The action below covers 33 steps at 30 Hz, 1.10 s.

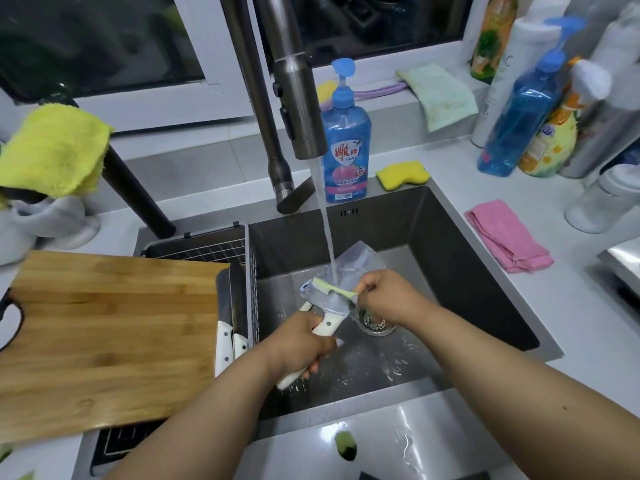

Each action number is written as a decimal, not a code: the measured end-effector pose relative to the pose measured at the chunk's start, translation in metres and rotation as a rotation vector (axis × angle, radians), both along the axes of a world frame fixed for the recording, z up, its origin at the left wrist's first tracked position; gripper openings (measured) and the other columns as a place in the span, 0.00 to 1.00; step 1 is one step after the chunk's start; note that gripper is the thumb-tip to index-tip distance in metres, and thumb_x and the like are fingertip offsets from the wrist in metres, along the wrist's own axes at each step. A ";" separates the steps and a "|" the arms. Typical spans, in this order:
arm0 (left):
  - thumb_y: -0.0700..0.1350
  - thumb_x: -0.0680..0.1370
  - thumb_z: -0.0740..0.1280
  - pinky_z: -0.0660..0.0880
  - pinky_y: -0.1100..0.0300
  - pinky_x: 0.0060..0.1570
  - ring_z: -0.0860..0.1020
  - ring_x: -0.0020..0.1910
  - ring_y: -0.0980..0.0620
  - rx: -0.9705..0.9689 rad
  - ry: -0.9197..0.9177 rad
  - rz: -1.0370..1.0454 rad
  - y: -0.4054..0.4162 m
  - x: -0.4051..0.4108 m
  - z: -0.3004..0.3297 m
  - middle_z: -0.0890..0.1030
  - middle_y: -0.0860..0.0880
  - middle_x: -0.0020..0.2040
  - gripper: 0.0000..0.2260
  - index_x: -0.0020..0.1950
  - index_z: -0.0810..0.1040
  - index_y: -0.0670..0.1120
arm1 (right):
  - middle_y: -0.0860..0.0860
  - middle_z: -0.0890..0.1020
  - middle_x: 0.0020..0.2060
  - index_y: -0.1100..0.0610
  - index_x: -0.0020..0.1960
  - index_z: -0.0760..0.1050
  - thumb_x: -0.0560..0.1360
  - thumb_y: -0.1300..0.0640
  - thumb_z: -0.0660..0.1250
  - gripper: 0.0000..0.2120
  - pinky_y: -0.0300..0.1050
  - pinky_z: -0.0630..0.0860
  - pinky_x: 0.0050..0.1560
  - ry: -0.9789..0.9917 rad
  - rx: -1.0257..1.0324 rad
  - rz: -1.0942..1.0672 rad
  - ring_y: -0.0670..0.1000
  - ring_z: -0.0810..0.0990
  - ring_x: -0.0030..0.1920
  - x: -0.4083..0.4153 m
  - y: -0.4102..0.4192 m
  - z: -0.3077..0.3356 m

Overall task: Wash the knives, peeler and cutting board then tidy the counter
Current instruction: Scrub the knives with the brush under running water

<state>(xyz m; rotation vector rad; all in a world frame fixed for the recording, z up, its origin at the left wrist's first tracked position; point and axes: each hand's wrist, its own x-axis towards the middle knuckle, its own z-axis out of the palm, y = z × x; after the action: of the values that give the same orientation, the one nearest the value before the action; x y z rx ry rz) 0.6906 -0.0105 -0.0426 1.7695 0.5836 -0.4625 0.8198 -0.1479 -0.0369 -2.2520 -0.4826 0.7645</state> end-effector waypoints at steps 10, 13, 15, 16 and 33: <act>0.42 0.75 0.70 0.67 0.62 0.22 0.69 0.22 0.52 0.033 -0.019 -0.019 0.006 -0.004 0.004 0.72 0.48 0.28 0.07 0.43 0.73 0.44 | 0.57 0.82 0.39 0.58 0.46 0.80 0.73 0.59 0.65 0.06 0.45 0.74 0.37 -0.248 -0.095 -0.140 0.57 0.79 0.39 0.031 -0.014 0.007; 0.41 0.76 0.69 0.67 0.62 0.22 0.69 0.22 0.52 0.029 -0.018 -0.022 0.005 -0.002 0.006 0.71 0.49 0.26 0.07 0.42 0.72 0.44 | 0.54 0.82 0.37 0.57 0.43 0.81 0.72 0.59 0.67 0.04 0.44 0.71 0.35 -0.211 -0.019 -0.007 0.54 0.78 0.37 0.003 -0.001 0.002; 0.41 0.76 0.69 0.67 0.63 0.22 0.69 0.21 0.52 0.035 -0.015 -0.030 0.003 -0.002 0.007 0.71 0.48 0.27 0.07 0.43 0.72 0.43 | 0.52 0.81 0.35 0.56 0.42 0.80 0.72 0.59 0.67 0.03 0.44 0.72 0.36 -0.226 0.002 0.034 0.54 0.77 0.37 -0.004 0.004 0.000; 0.41 0.76 0.69 0.67 0.63 0.22 0.69 0.21 0.52 0.034 -0.014 -0.031 0.003 -0.003 0.007 0.71 0.48 0.27 0.07 0.43 0.72 0.43 | 0.51 0.80 0.34 0.55 0.42 0.80 0.72 0.59 0.67 0.03 0.43 0.70 0.34 -0.234 -0.010 0.025 0.53 0.77 0.36 0.001 0.004 -0.001; 0.38 0.76 0.68 0.67 0.64 0.20 0.70 0.20 0.52 0.059 0.010 0.043 0.012 -0.001 0.004 0.74 0.45 0.31 0.05 0.44 0.73 0.41 | 0.45 0.77 0.30 0.53 0.41 0.80 0.72 0.56 0.69 0.02 0.38 0.69 0.34 -0.187 0.015 0.063 0.48 0.76 0.34 -0.026 -0.004 -0.008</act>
<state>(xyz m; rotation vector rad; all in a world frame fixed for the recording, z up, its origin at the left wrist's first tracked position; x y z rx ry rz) 0.6895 0.0015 -0.0385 1.8082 0.6474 -0.4287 0.7940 -0.1521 -0.0449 -2.3143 -0.6479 0.5817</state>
